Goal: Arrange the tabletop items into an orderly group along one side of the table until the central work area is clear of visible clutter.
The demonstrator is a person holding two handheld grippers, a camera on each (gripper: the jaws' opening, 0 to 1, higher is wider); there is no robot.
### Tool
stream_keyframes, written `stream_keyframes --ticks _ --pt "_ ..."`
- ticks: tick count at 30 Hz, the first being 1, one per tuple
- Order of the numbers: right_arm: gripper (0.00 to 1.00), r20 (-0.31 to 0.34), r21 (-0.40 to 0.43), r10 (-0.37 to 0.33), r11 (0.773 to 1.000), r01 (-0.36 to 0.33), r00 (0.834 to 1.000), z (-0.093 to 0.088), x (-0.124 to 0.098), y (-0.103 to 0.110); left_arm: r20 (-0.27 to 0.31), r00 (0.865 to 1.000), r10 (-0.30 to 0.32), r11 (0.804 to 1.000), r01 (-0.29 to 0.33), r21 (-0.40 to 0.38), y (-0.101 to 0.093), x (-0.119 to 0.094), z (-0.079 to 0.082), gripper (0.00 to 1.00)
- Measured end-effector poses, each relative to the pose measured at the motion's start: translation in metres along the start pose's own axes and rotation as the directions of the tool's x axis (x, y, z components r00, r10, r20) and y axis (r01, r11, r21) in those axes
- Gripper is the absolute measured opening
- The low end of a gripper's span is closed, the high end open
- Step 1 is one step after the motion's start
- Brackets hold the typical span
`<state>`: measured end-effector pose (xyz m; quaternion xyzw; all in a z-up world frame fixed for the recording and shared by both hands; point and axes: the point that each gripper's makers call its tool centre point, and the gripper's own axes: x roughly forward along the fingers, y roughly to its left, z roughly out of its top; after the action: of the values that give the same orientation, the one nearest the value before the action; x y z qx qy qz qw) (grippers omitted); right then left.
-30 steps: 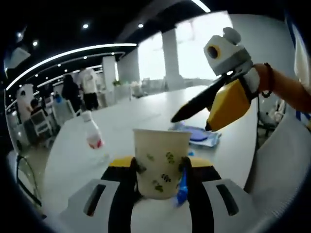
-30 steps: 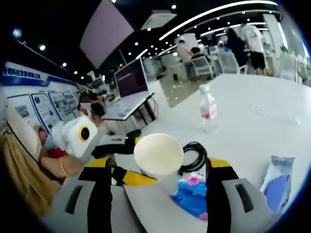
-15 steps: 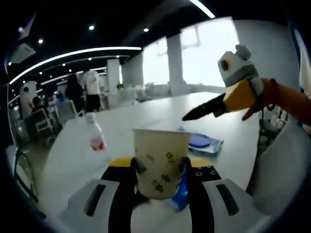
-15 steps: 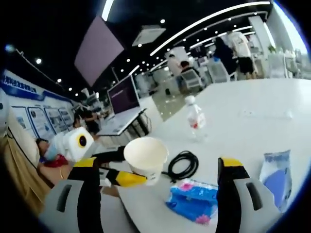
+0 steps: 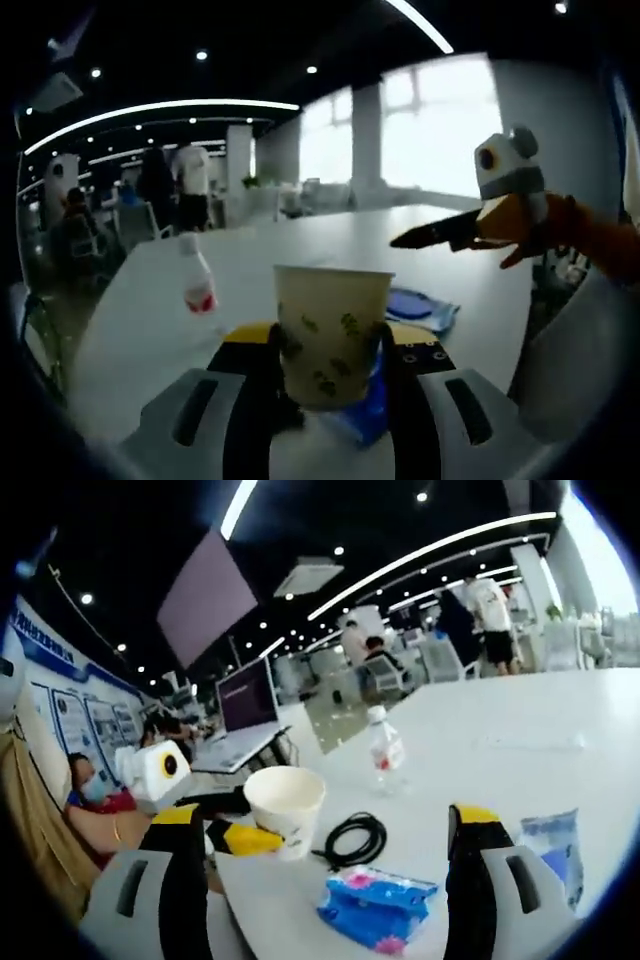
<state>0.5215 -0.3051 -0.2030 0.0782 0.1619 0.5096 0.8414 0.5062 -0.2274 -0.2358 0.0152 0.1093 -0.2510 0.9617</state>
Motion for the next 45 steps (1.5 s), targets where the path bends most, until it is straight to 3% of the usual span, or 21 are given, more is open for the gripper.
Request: stream_keyframes --ticks 7,26,28,35,45 --pt "0.99 -0.055 -0.041 -0.011 0.999 0.009 0.998 -0.014 -0.001 -0.001 0.028 1.0 0.01 1.0 -0.01 -0.016 0.009 0.005 0.009 0.38" --pt "1.0 -0.055 -0.019 -0.063 0.998 0.062 0.997 -0.026 -0.009 -0.023 0.111 0.992 0.058 0.996 -0.05 -0.078 0.034 0.037 0.026 0.39" --pt "1.0 -0.06 -0.02 -0.072 0.997 0.071 0.996 -0.028 -0.01 -0.027 0.16 0.985 0.068 0.995 -0.055 -0.085 0.038 0.042 0.031 0.39" --pt "1.0 -0.052 0.002 -0.108 0.994 0.108 0.993 -0.028 -0.013 -0.037 0.108 0.99 0.089 0.996 -0.085 -0.037 0.049 0.064 0.015 0.39" --pt "0.99 -0.09 0.002 -0.114 0.993 0.115 0.989 -0.036 -0.014 -0.04 0.077 0.992 0.104 0.994 -0.1 -0.05 0.063 0.101 -0.001 0.39"
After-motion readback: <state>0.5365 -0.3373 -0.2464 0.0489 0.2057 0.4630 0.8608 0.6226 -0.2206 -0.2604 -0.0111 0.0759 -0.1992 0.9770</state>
